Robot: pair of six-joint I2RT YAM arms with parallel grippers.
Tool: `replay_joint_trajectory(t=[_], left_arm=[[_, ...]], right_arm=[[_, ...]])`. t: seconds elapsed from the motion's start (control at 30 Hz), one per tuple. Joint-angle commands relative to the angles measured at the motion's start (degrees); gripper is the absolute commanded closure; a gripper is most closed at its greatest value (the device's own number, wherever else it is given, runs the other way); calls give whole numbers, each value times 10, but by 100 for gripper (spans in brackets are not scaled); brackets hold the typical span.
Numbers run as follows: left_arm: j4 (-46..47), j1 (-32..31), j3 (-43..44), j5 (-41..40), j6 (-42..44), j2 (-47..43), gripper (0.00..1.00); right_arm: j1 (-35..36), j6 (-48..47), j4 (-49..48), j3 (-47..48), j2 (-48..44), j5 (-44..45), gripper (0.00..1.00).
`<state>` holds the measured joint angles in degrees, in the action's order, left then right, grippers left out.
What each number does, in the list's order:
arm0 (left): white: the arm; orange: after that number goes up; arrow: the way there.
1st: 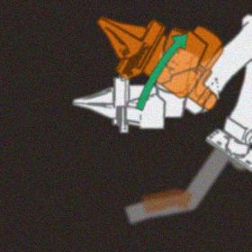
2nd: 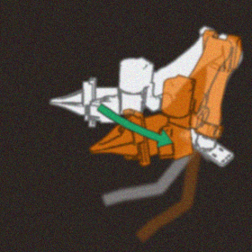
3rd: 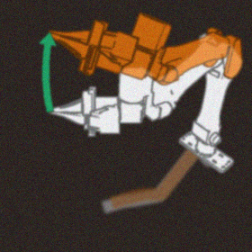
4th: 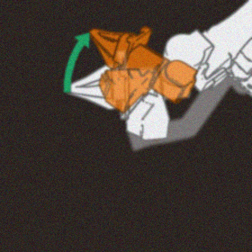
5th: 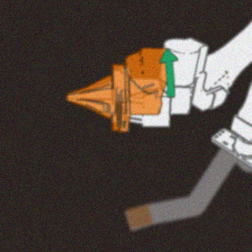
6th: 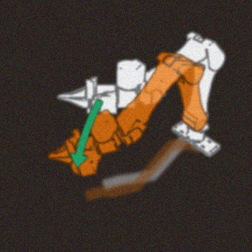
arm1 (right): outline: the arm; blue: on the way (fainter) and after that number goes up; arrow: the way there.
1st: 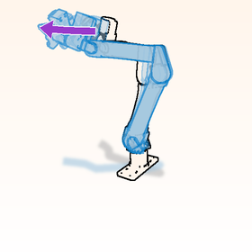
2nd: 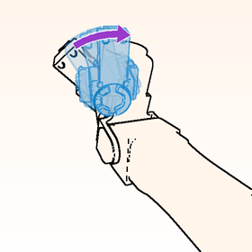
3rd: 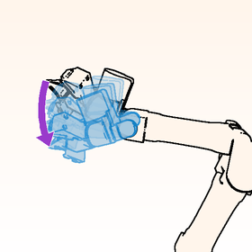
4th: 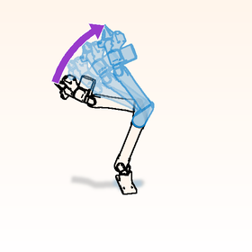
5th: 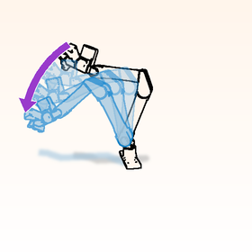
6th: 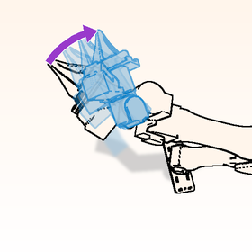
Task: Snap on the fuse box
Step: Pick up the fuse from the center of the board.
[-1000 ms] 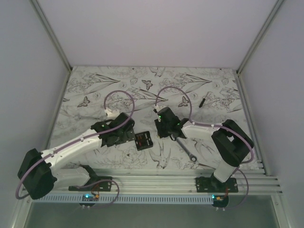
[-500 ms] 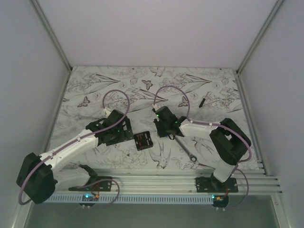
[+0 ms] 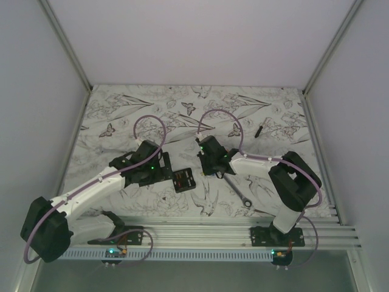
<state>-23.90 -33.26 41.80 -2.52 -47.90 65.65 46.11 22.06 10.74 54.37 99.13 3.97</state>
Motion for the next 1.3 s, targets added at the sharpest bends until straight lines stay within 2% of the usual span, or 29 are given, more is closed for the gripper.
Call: replay_joint_trajectory(t=[0.0, 0.1, 0.6, 0.63, 0.8, 0.87, 1.0, 1.27], left_arm=[[9, 6, -11, 20, 11, -14, 5], [12, 6, -11, 29, 14, -15, 5], [17, 7, -5, 51, 50, -22, 5], [17, 7, -5, 53, 54, -23, 5], [11, 30, -10, 62, 64, -35, 5], [11, 51, -19, 73, 65, -43, 4], [10, 90, -35, 101, 63, -58, 4], [9, 120, -57, 121, 65, -79, 3]], right_arm=[[4, 8, 26, 2, 3, 12, 96], [4, 6, 20, 2, -6, 8, 100], [4, -21, 28, 4, -51, -15, 100], [4, -45, 33, 6, -52, -21, 97], [3, -134, 58, 17, -60, -30, 69], [2, -161, 71, 32, -54, -37, 63], [-4, -182, 71, 64, -23, -52, 61], [-7, -197, 62, 105, 39, -80, 68]])
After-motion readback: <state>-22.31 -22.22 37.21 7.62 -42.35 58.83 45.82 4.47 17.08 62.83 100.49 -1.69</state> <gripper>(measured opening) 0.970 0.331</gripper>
